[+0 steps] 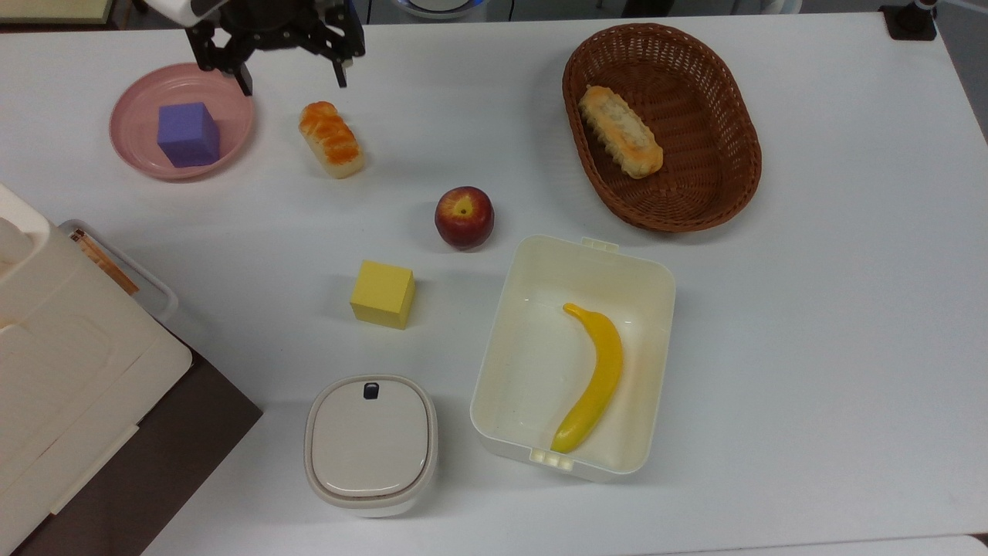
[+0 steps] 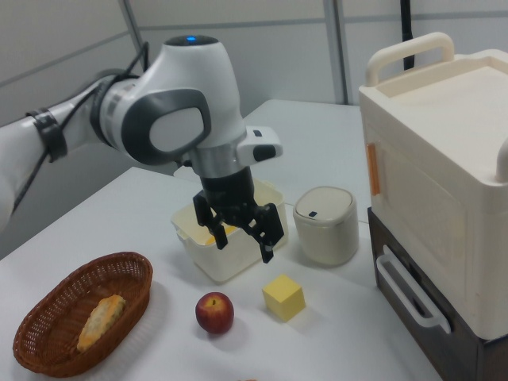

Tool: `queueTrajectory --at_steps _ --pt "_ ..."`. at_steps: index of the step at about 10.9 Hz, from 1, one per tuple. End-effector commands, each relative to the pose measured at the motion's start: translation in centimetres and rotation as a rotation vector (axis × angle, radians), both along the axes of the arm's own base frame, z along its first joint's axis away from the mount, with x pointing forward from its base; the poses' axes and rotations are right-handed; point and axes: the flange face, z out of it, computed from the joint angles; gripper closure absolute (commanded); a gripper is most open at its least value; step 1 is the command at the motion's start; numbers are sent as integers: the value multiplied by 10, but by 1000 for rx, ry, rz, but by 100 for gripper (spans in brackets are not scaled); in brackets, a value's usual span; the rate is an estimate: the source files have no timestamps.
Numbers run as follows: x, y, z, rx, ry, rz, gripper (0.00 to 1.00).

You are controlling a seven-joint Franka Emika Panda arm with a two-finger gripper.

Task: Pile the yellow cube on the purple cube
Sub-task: 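Move the open gripper down over the yellow cube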

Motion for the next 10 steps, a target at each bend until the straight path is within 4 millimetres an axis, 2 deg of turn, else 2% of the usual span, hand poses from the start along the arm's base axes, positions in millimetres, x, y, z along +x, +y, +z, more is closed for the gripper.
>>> queueTrajectory --at_steps 1,2,4,8,10 --pt "24 7 -36 6 -18 -112 0" --pt "35 11 -49 17 -40 -145 0" --pt "59 32 -75 23 -97 -220 0" --pt "94 84 -151 2 -125 -257 0" --pt "103 84 -180 -17 -138 -265 0"
